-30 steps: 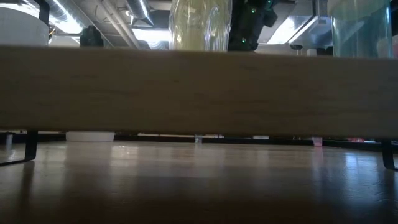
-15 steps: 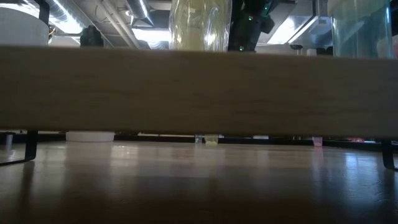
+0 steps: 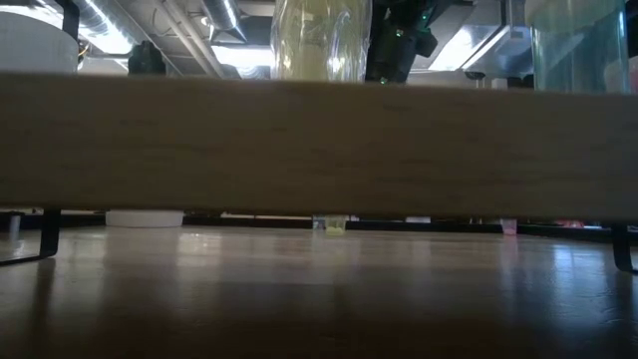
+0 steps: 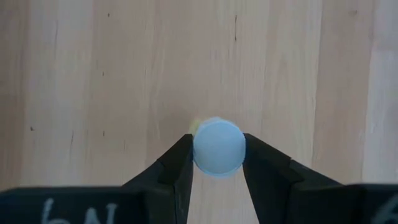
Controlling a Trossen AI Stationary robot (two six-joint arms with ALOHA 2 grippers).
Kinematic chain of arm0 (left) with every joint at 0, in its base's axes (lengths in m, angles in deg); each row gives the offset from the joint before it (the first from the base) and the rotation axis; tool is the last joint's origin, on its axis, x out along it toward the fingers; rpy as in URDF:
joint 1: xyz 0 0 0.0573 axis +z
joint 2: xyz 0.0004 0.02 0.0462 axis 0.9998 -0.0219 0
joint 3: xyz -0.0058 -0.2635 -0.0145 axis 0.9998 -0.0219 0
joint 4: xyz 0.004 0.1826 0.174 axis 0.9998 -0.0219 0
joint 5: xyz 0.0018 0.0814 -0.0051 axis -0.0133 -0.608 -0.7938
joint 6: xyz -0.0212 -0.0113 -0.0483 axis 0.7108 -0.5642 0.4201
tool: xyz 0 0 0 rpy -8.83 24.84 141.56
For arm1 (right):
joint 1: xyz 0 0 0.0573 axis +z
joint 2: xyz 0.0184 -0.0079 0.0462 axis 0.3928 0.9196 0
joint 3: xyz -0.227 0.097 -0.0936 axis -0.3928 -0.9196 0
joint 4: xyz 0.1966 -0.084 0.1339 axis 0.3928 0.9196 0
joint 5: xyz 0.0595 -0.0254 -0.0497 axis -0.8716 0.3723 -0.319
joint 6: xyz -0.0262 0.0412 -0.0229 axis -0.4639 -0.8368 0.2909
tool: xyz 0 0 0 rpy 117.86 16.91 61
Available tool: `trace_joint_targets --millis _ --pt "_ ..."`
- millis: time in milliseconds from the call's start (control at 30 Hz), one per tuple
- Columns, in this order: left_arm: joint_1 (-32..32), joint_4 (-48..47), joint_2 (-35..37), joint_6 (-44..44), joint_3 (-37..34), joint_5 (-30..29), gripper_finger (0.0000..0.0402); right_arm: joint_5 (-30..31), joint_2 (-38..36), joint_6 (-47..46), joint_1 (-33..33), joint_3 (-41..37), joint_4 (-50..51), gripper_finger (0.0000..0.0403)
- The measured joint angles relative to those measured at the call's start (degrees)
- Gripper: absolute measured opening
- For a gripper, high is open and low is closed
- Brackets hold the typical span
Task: Pick and place medicine bottles onto shelf by color
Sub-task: Put the yellow pill bottle on the shelf aligned with the other yellow pill bottle
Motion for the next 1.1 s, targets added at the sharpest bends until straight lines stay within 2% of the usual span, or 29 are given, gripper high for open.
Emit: trace_joint_targets --millis 533,967,1100 --pt "-0.02 0.0 0.0 -0.02 0.0 0.02 0.0186 0.0 1.46 -1.61 -0.22 0.04 -0.49 0.0131" --pt "-0.02 -0.01 0.0 -0.02 0.0 0.01 0.0186 0.0 1.62 -1.44 -0.22 0.02 -0.55 0.0213" --pt "-0.02 -0.02 0.0 -0.02 0.0 0.02 0.0186 0.0 1.62 -1.11 -0.22 0.02 -0.56 0.0227"
